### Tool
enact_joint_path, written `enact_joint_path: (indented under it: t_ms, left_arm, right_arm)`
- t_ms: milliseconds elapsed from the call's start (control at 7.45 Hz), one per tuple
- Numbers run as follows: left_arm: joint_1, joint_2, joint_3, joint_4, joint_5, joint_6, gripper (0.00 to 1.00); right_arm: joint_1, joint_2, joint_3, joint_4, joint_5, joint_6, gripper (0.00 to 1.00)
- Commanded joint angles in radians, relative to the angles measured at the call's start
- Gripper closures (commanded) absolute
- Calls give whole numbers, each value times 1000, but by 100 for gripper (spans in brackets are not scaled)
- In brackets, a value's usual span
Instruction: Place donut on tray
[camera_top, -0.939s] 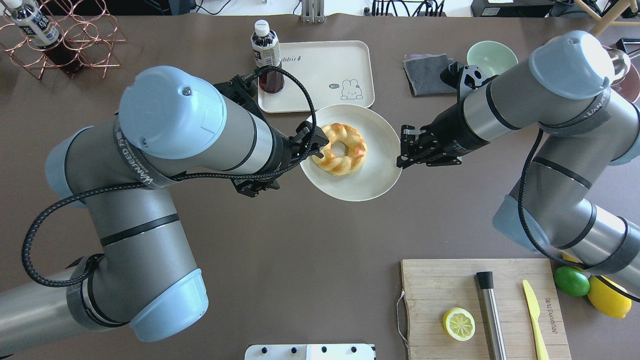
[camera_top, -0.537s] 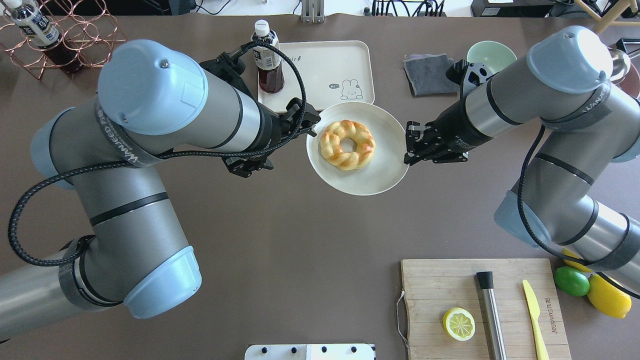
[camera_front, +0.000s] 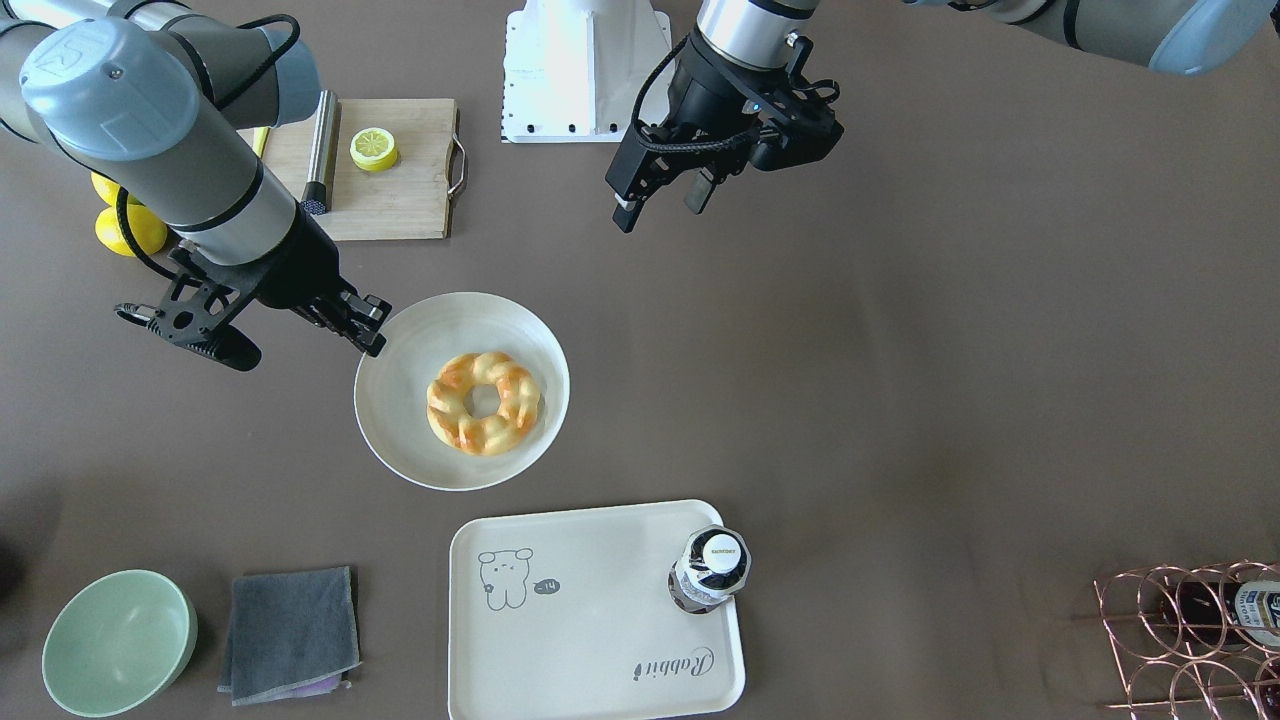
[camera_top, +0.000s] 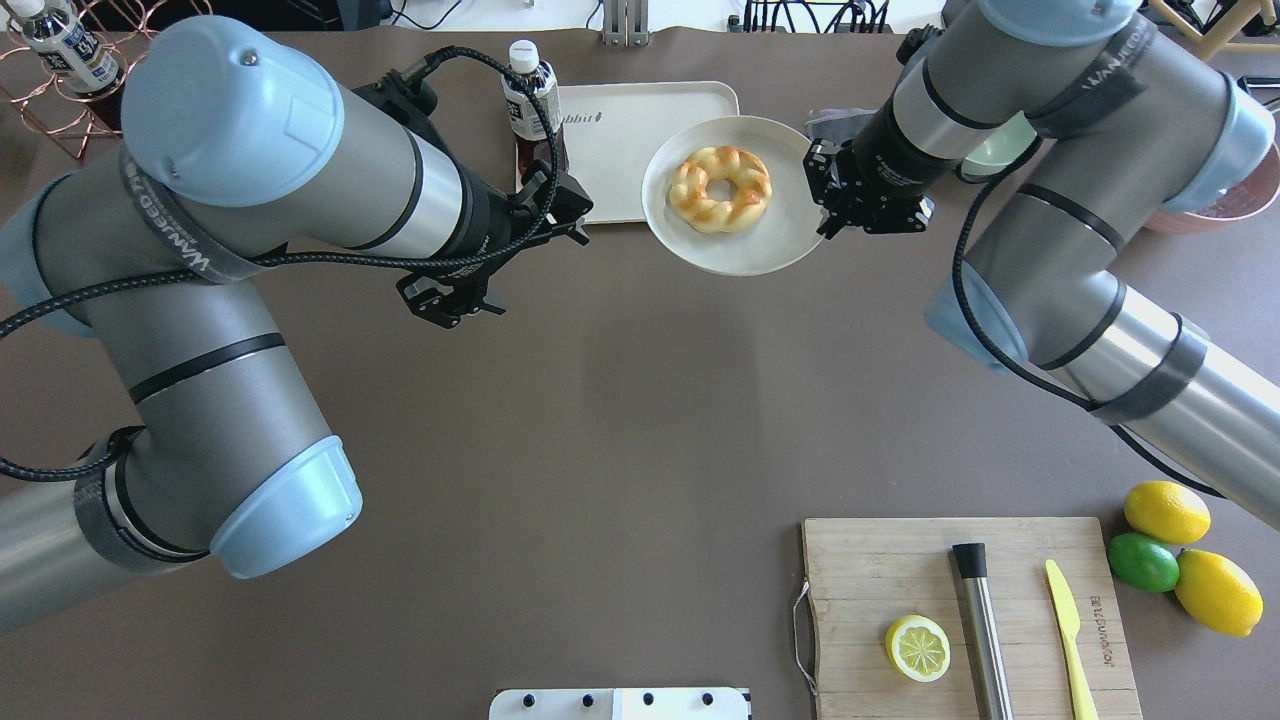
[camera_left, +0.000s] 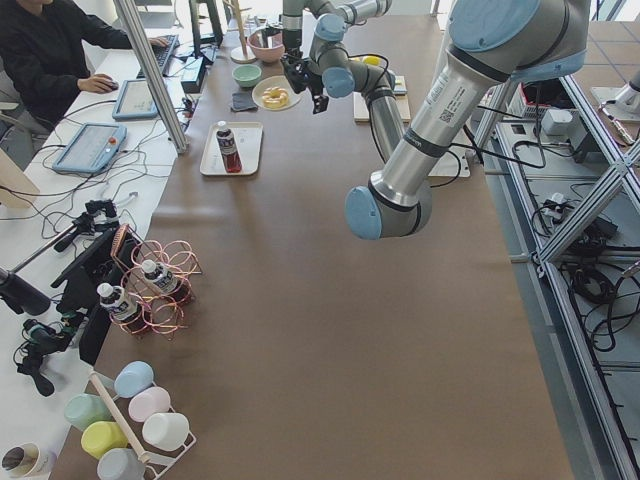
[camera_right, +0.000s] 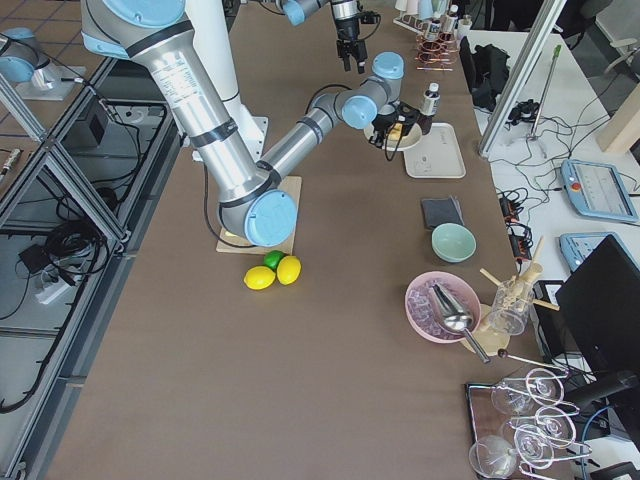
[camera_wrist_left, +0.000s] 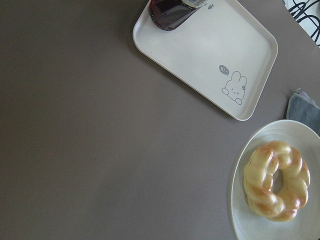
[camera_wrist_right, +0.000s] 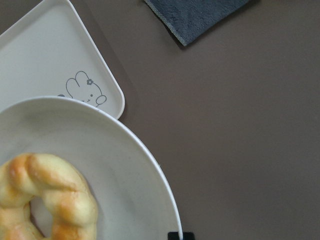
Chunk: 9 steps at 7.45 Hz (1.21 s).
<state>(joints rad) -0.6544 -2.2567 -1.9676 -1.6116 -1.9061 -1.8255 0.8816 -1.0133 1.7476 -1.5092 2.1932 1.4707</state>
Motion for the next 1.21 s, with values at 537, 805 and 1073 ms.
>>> enact_joint_path:
  t_ms: [537,805,1073]
  left_arm:
    - [-36,86,10,-88,-1,3,2]
    - [-42,86,24,-91,-1,5,2]
    - [-48,86,39,-114,-1,6,2]
  right_arm:
    - [-49,275,-616,420,-197,143,100]
    - [-69,340,-699,425,-237,143,100]
    - [-70,348,-768,498,-262,142,100]
